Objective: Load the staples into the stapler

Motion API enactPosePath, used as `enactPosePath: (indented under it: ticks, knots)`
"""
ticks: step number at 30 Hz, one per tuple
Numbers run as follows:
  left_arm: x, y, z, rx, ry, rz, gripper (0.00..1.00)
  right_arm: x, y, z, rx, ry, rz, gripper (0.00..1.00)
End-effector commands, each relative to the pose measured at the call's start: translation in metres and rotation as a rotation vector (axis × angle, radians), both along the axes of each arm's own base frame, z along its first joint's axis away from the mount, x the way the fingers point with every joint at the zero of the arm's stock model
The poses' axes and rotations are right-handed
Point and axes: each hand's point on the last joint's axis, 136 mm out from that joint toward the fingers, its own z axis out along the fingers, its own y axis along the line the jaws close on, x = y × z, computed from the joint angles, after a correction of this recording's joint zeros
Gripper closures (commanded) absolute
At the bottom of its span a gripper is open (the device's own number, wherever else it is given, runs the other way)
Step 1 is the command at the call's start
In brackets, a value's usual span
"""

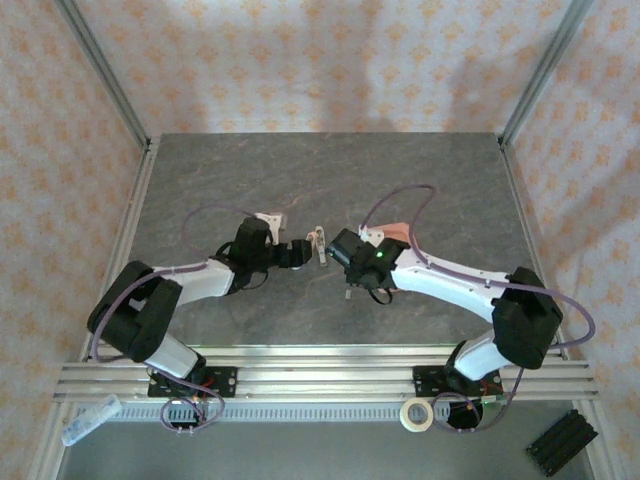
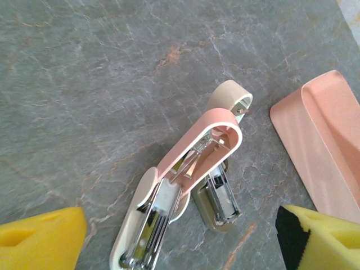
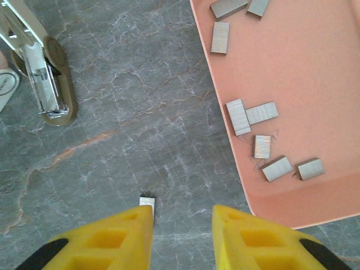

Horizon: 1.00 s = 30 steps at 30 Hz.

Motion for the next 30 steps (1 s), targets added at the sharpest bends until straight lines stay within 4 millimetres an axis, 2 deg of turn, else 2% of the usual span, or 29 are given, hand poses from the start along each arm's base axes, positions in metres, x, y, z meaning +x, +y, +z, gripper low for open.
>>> enactPosePath:
  ticks: [1, 9, 19, 30]
  knots:
    - [0.001, -0.009, -0.008, -0.006, 0.048, -0.039, 0.13, 0.002, -0.002, 0.006, 0.044, -0.036, -0.029, 0.67]
    - [-0.006, -0.022, -0.019, -0.051, 0.09, -0.096, 0.17, -0.001, -0.01, 0.005, 0.057, -0.05, -0.048, 0.67]
    - [-0.025, -0.022, -0.023, -0.079, 0.116, -0.126, 0.18, 0.0, -0.008, 0.005, 0.069, -0.057, -0.047, 0.67]
    - [-0.034, -0.024, -0.021, -0.13, 0.122, -0.128, 0.18, -0.003, -0.004, 0.001, 0.085, -0.035, -0.038, 0.67]
